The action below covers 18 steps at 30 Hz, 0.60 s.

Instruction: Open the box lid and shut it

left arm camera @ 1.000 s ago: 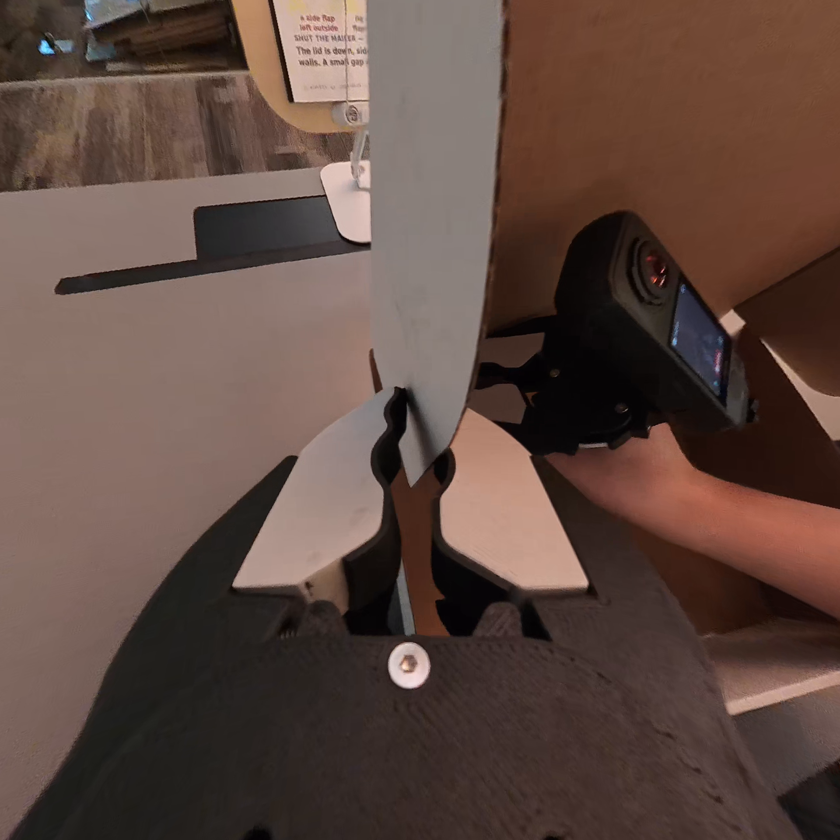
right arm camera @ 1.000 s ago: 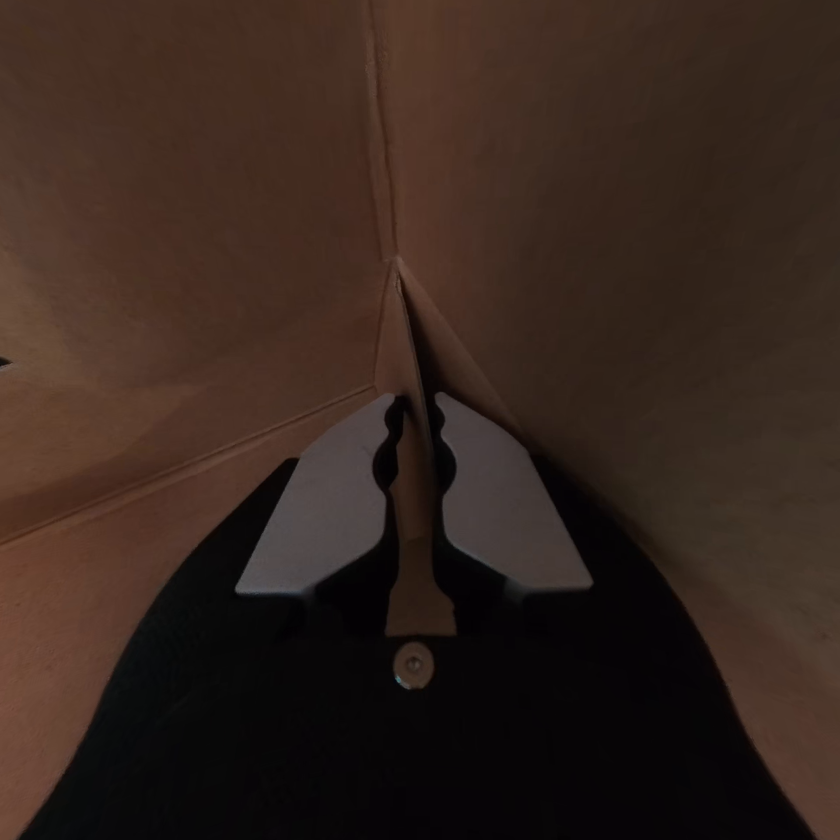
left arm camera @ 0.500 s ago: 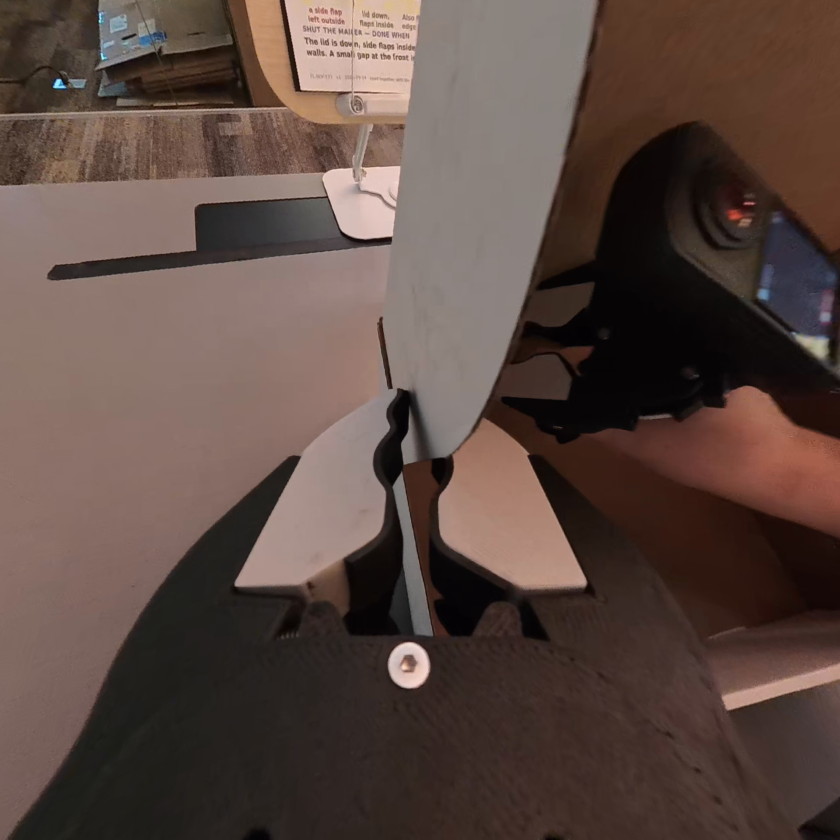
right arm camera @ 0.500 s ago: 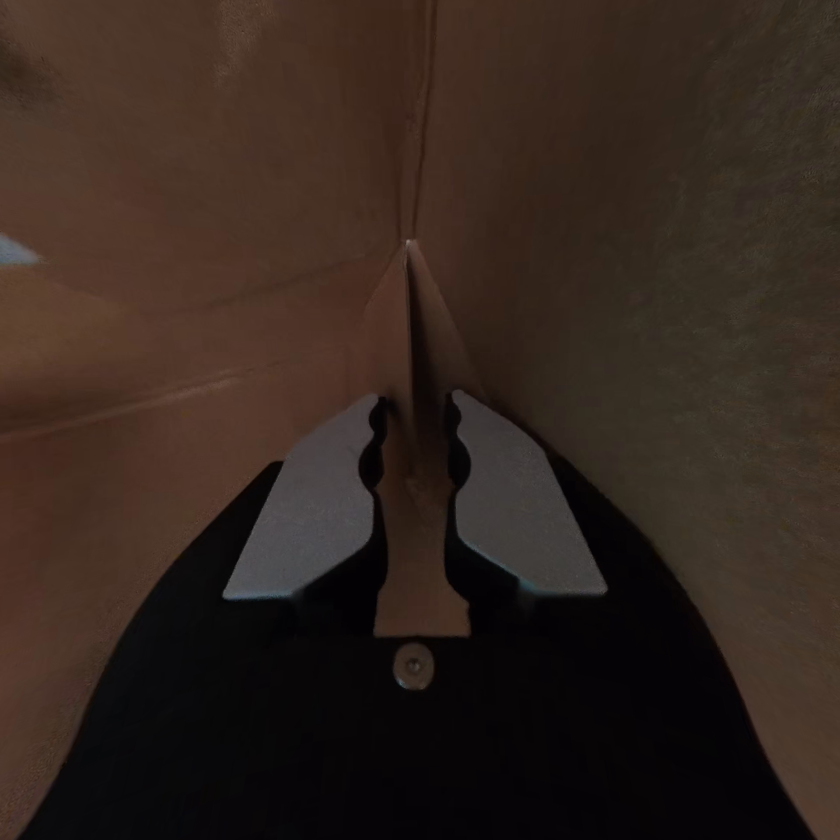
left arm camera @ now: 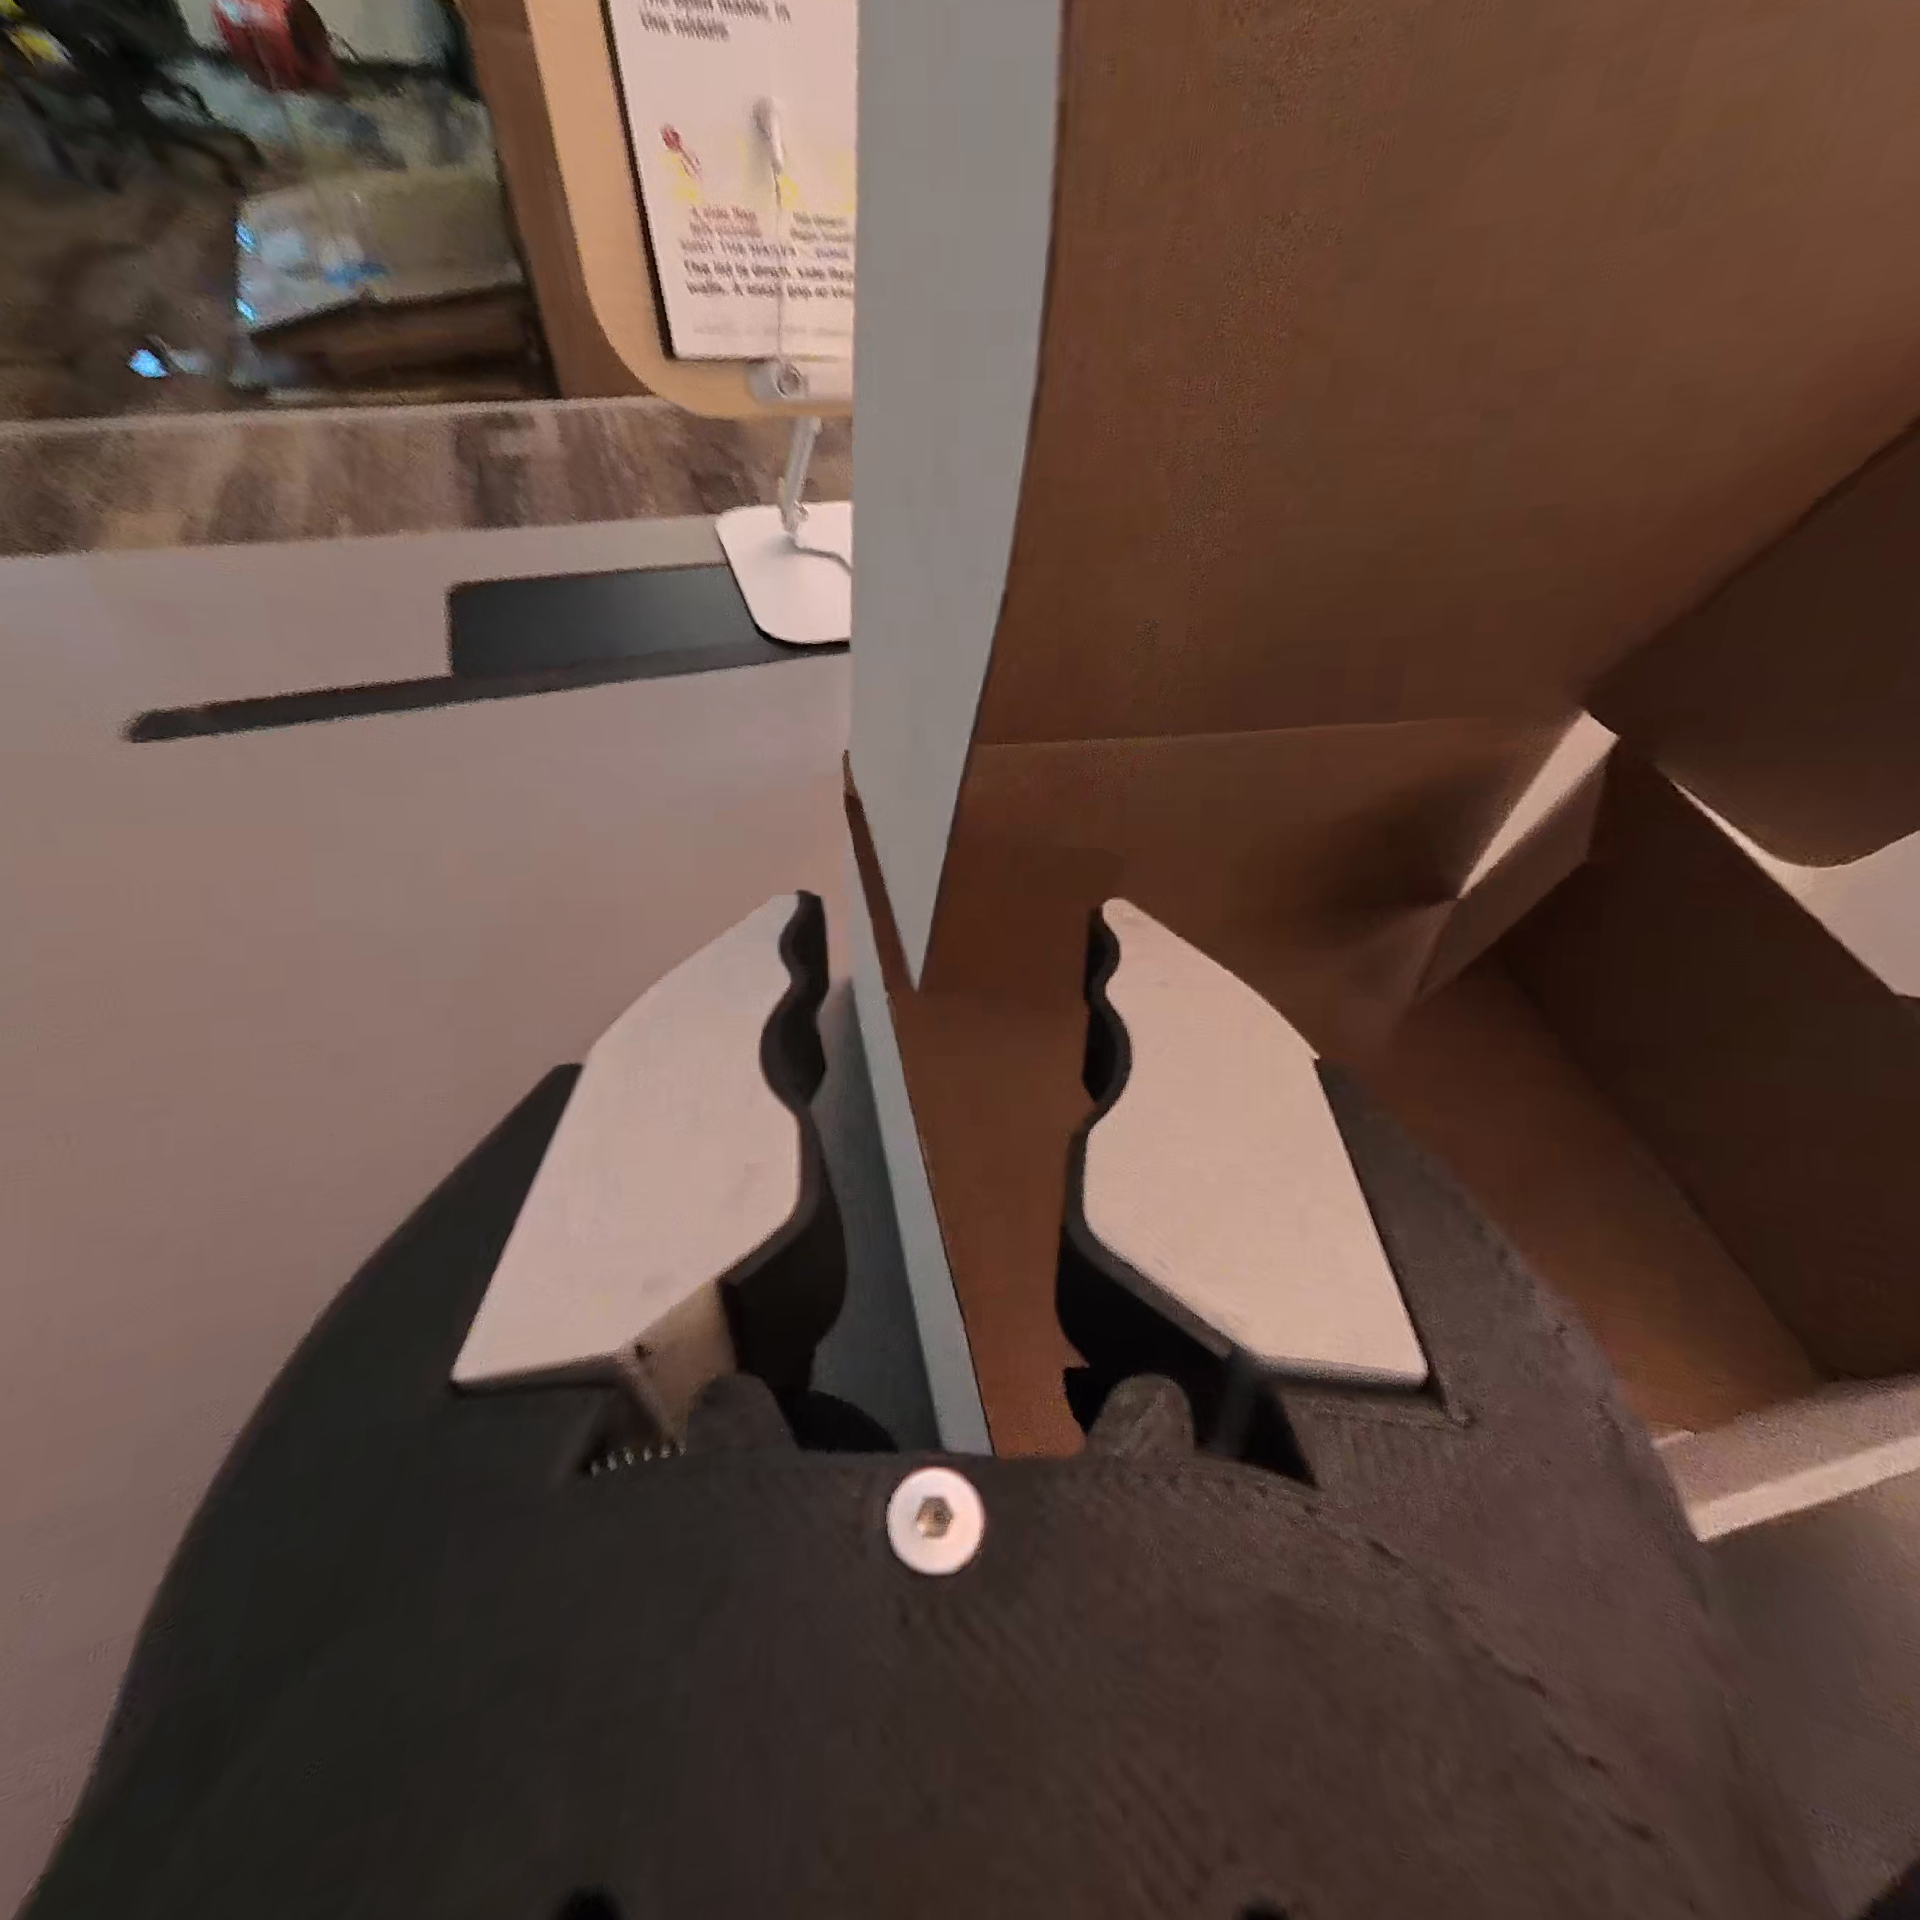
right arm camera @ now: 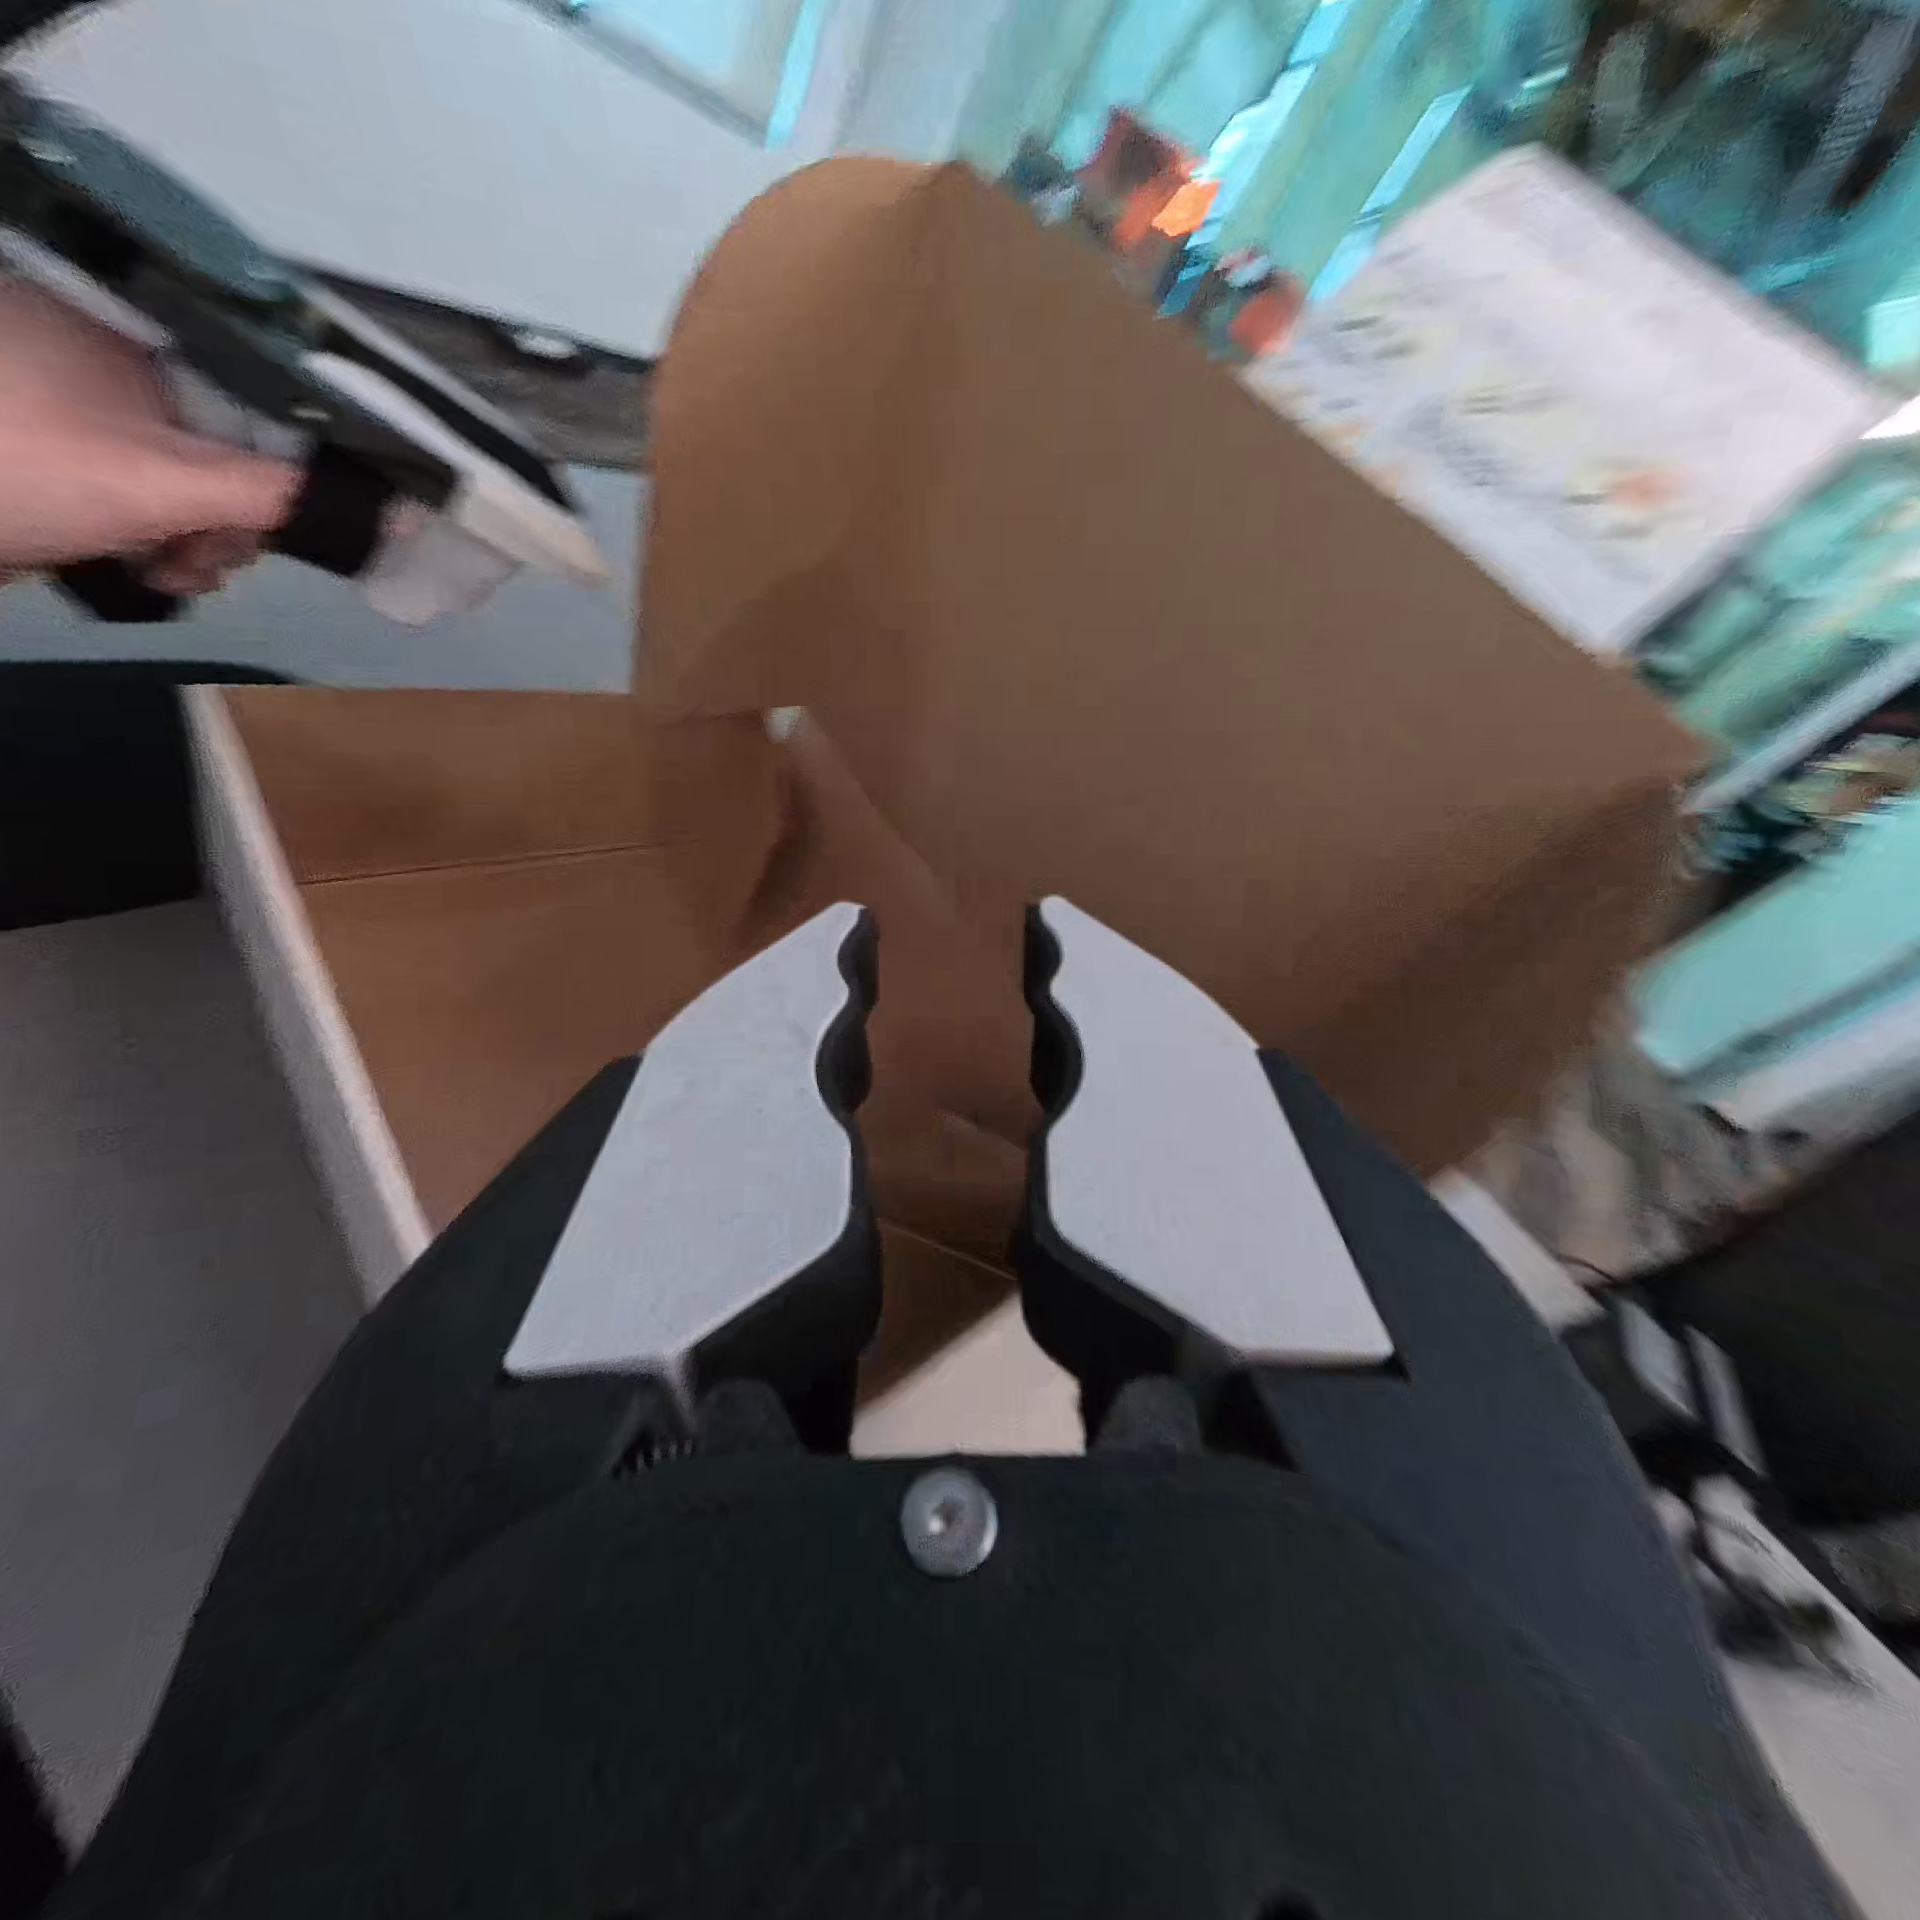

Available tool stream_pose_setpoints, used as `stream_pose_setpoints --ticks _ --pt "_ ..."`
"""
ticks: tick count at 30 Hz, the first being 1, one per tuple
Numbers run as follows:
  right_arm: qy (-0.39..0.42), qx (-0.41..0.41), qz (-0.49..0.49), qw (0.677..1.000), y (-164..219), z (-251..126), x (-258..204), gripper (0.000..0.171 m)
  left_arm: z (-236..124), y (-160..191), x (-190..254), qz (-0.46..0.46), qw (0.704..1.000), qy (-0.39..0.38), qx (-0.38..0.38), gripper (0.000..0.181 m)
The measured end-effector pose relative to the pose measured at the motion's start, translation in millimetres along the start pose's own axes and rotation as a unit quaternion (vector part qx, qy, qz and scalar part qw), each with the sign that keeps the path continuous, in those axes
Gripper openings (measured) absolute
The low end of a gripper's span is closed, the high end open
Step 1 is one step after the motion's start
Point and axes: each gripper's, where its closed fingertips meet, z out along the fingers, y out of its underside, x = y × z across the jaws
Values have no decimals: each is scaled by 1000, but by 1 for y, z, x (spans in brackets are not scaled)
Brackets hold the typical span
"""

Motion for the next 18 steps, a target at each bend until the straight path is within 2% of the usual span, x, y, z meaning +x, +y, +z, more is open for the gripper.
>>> stream_pose_setpoints --ticks 3,5,8,10,11,13,15,18 --pt "101 24 26 994 16 -41 50 27 -12 -5 3 25 1000 -12 10 49" --pt "131 36 80 987 31 -54 78 33 -16 -6 7 35 999 -14 6 49" --pt "140 50 179 973 57 -55 109 55 -18 -6 11 40 999 -17 1 49" --pt "116 37 226 967 74 -45 114 75 -20 -5 14 45 999 -19 -5 49" --pt "102 26 239 965 81 -38 112 81 -23 -6 16 49 998 -24 -5 49" --pt "74 21 246 966 88 -25 104 81 -32 -12 22 66 997 -33 9 46" --pt "60 5 246 967 95 -11 97 79 -39 -22 46 85 996 -5 30 39" --pt "48 -18 243 969 99 7 87 71 -36 -15 112 119 985 126 4 34"
